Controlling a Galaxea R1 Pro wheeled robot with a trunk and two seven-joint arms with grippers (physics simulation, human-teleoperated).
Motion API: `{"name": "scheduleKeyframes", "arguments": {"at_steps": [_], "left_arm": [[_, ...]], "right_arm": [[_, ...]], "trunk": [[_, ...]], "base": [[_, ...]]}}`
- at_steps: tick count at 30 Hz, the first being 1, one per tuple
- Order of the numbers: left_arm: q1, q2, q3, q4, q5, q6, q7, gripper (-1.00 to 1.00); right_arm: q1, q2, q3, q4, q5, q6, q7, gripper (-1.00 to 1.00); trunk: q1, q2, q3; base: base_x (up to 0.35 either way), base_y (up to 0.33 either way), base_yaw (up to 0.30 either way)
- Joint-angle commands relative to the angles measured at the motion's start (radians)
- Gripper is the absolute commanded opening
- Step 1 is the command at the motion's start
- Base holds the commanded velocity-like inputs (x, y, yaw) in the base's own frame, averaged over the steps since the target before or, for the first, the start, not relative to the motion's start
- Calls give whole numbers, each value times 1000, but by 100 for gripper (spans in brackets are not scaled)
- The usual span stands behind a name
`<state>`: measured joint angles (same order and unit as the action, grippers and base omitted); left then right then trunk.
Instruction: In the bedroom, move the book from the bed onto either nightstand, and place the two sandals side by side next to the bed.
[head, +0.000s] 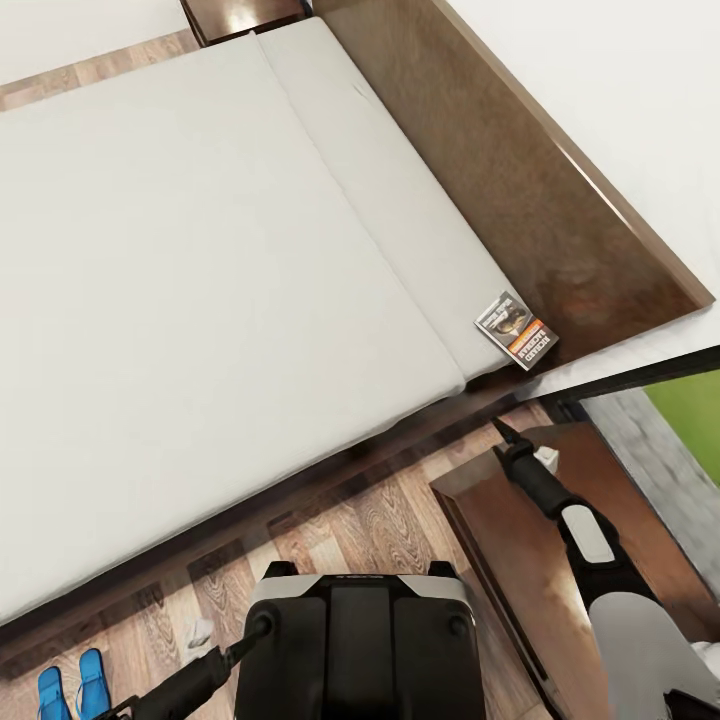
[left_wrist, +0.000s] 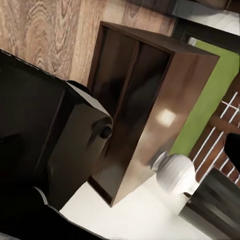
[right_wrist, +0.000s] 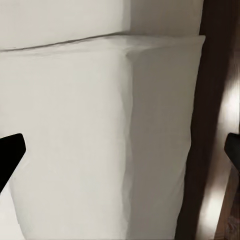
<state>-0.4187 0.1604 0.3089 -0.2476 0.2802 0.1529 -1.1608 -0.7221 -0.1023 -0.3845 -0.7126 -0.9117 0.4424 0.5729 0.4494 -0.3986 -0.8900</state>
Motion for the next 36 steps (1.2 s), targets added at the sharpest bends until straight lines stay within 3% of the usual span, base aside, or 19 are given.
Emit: {"name": "scheduleKeyframes", "arguments": {"at_steps": [1,4,8,19,22,26,27,29,32,36], "left_arm": [[0,1,-2,4,8,10,6,100],[0,5,0,9,8,11,16,100],[0,7,1,10,8,11,17,100],[0,7,-1,11,10,16,12,100],[0,7,-1,11,10,17,13,100],[0,7,-1,11,10,17,12,100],[0,7,-1,12,10,17,12,100],[0,7,-2,12,10,17,12,100],[0,7,-2,13,10,17,13,100],[0,7,-1,32,10,16,14,100]], "right_arm": [[-3,11,-2,0,-6,-22,1,100],[-8,33,-2,0,-7,-150,1,100],[-9,35,-2,-1,-10,-225,2,100],[-10,36,-2,-11,-16,-255,7,100],[-10,35,-2,-25,-35,-254,11,100],[-10,34,-2,-41,-179,-243,14,100],[-11,33,-2,-45,-268,-232,14,100],[-15,32,-1,-47,-344,-212,13,100],[-56,32,-1,-45,-383,-200,13,100],[-82,32,-1,-43,-394,-197,12,100]], "trunk": [[1,-1,-1],[1,-1,-1],[1,-1,-1],[1,-1,-1],[1,-1,-1],[1,-1,-1],[1,-1,-1],[1,-1,-1],[1,-1,-1],[1,-1,-1]], "base": [[0,0,0],[0,0,0],[0,0,0],[0,0,0],[0,0,0],[0,0,0],[0,0,0],[0,0,0],[0,0,0],[0,0,0]]}}
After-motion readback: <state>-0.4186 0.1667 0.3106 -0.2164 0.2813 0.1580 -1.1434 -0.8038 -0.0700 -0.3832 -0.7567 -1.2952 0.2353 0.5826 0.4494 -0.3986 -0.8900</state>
